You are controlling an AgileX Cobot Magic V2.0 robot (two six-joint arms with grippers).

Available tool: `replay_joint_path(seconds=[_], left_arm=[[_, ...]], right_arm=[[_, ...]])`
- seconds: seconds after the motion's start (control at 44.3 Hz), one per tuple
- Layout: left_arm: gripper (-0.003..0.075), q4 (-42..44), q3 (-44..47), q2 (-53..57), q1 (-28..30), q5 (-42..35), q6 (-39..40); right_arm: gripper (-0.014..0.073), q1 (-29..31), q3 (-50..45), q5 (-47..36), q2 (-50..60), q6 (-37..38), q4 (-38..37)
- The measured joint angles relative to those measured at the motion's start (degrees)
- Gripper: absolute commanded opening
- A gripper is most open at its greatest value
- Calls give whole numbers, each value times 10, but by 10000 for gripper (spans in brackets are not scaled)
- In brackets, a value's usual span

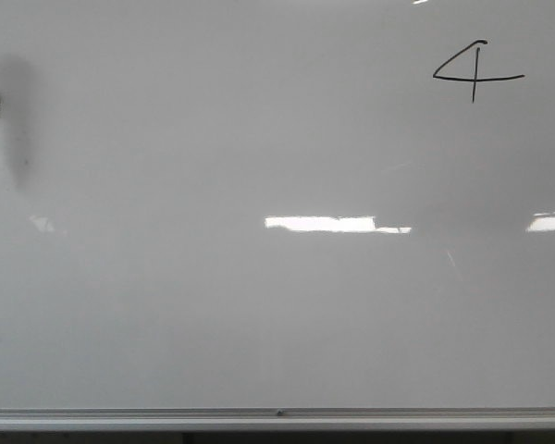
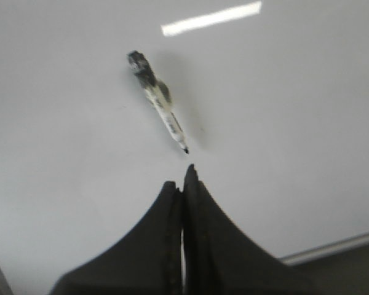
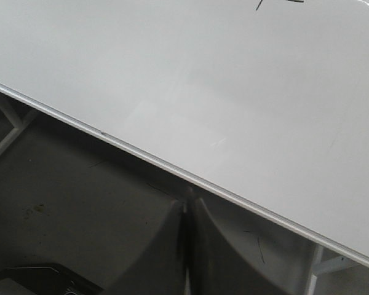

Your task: Write number 4 on whiteboard

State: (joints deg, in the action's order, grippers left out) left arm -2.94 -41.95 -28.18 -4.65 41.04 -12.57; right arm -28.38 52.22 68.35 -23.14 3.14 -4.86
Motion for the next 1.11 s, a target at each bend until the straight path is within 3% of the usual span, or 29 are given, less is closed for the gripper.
replay_joint_path(seconds=[0.519,0.7,1.106], left_arm=[[-20,7,318,234,27,-273,11],[-20,33,369,275,27,-301,69],[-20,37,422,285,27,-401,78]], right_arm=[[-118,0,0,0,0,0,-1],[-118,0,0,0,0,0,-1],[-118,0,0,0,0,0,-1]])
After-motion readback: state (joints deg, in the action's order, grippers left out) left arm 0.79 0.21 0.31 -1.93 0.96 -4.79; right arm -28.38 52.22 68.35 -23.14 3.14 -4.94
